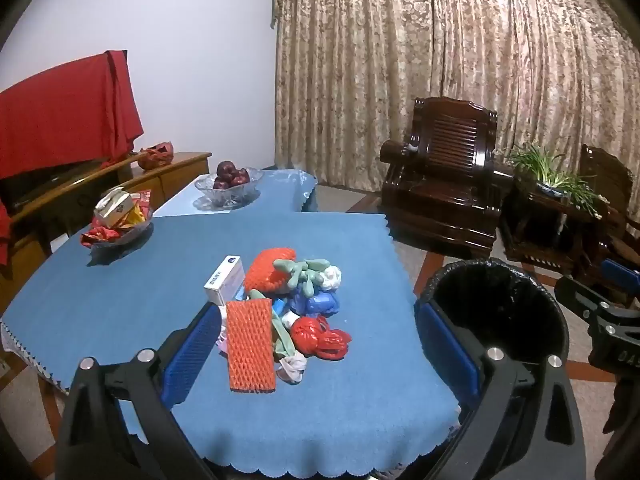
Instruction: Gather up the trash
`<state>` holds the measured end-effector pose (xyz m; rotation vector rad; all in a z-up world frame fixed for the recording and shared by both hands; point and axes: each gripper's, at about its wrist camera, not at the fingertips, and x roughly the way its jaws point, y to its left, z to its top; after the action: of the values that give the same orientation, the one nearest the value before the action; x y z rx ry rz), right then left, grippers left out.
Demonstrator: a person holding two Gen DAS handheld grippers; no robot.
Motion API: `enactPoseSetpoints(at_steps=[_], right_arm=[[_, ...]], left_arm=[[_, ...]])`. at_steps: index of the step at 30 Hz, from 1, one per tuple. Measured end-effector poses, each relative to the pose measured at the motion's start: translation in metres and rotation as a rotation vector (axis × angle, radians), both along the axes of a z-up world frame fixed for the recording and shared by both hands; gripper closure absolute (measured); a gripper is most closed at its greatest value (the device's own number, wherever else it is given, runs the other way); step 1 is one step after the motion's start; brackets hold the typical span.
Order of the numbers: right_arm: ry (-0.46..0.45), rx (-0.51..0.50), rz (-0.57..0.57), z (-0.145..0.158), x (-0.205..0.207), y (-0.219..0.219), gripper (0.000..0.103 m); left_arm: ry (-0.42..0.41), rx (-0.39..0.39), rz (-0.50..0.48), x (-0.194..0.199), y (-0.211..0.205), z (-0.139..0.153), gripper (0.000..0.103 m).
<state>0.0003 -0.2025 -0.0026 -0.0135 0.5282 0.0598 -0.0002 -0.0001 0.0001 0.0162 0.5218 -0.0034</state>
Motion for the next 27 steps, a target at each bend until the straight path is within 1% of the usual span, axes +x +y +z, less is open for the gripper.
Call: enactPoseSetpoints(at_steps=[27], right_arm=[[-0.003,-0.005,-0.001,0.0002,0.0009,0.0005,0.005]], left_arm=[[-0.002,-0.003,-0.002,0.0000,0.0002,0.0000,0.006]])
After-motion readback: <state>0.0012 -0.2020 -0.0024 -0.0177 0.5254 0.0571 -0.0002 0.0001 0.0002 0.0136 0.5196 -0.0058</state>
